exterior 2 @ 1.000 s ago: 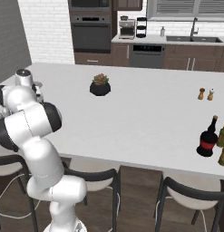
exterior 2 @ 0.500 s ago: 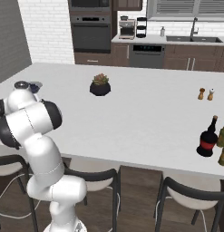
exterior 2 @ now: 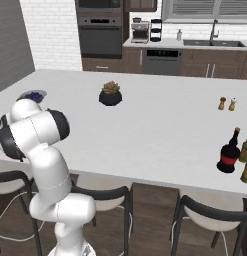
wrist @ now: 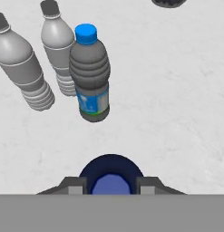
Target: Move the plastic bottles in the middle to the plastics group, and the glass bottles in the middle to the glass group.
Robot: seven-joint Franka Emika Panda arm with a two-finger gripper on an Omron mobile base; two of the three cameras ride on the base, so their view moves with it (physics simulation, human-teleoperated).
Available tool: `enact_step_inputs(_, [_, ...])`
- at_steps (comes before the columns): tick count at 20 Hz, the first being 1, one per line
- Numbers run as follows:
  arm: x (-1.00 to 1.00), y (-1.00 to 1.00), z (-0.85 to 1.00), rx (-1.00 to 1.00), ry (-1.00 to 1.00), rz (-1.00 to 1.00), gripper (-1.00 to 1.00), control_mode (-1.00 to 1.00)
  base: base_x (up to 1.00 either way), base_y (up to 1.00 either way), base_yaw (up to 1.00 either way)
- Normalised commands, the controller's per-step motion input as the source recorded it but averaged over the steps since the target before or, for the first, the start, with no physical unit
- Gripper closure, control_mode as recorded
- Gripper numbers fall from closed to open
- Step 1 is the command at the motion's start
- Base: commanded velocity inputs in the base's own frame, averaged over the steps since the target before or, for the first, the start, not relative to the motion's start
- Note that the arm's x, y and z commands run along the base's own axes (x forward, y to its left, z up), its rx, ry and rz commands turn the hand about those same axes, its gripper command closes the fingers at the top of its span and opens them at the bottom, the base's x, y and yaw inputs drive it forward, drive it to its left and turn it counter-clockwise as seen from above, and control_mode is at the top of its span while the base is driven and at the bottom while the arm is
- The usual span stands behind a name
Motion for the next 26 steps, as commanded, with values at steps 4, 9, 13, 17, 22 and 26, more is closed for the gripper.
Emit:
enact_step_inputs(4, [0.0,0.03,0.0,0.0,0.0,0.0,1.0,-1.0,0.0,0.0,0.0])
enact_step_inputs(9, [0.15,0.12,0.0,0.0,0.0,0.0,1.0,-1.0,0.0,0.0,0.0])
enact_step_inputs(13, [0.25,0.18,0.0,0.0,0.0,0.0,1.0,-1.0,0.0,0.0,0.0])
enact_step_inputs(17, [0.03,0.36,0.0,0.0,0.03,0.0,1.0,-1.0,0.0,0.0,0.0])
enact_step_inputs(22, [0.0,0.33,0.0,0.0,0.04,0.0,1.0,-1.0,0.0,0.0,0.0])
enact_step_inputs(26, [-0.03,0.31,0.0,0.0,0.02,0.0,1.0,-1.0,0.0,0.0,0.0])
